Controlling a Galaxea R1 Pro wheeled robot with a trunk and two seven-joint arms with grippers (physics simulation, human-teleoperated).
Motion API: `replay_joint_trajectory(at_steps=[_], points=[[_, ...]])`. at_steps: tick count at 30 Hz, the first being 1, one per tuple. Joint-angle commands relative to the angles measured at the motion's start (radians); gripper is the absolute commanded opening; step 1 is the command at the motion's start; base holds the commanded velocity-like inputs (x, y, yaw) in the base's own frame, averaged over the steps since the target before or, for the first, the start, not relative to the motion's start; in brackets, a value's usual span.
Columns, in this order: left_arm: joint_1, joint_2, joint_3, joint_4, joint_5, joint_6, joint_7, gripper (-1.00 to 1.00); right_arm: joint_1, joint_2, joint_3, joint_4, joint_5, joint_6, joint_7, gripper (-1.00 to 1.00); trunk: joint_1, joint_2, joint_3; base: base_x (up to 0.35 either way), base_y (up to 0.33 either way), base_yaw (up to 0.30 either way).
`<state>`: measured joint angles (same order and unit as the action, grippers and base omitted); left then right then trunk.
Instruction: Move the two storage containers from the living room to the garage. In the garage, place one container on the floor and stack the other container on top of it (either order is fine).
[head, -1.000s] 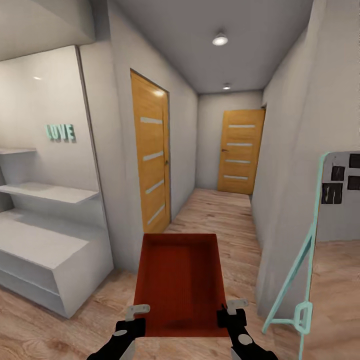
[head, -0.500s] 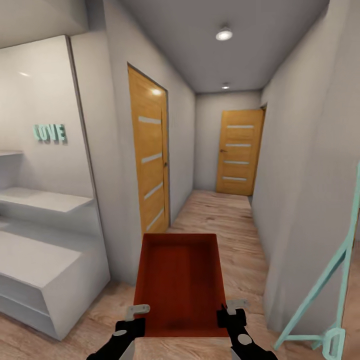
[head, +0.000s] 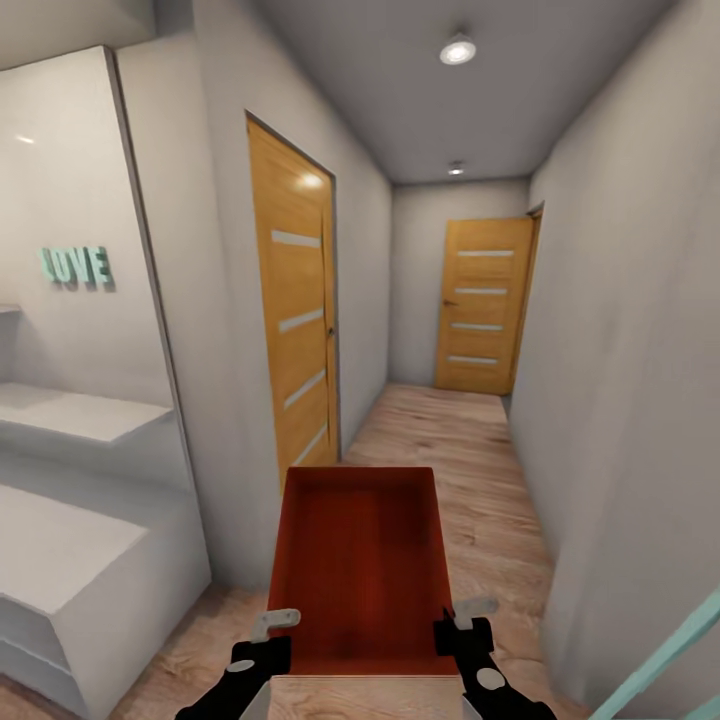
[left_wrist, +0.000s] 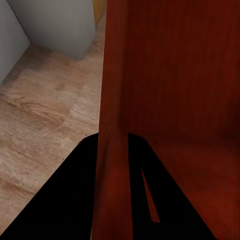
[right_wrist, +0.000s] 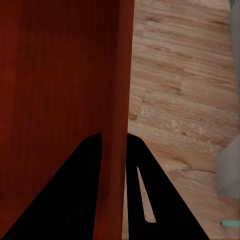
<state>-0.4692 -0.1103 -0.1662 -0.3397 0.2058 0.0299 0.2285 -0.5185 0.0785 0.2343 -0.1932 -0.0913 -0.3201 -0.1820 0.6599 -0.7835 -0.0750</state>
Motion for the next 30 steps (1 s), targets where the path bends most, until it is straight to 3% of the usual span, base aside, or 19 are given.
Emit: replay_joint_trajectory(at_steps=[1, 30], points=[[0.000, 0.006, 0.012, 0.001, 0.010, 0.004, 0.012, -1.00, -0.002, -0.005, -0.018, -0.002, -0.008, -0.070, -0.052, -1.00, 0.001, -0.001, -0.002, 0.323, 0.000, -0.006], [0.000, 0.006, 0.013, 0.001, 0.010, 0.004, 0.012, -1.00, -0.002, -0.002, -0.018, -0.002, -0.007, -0.070, -0.057, -1.00, 0.001, -0.001, -0.002, 0.323, 0.000, -0.207]])
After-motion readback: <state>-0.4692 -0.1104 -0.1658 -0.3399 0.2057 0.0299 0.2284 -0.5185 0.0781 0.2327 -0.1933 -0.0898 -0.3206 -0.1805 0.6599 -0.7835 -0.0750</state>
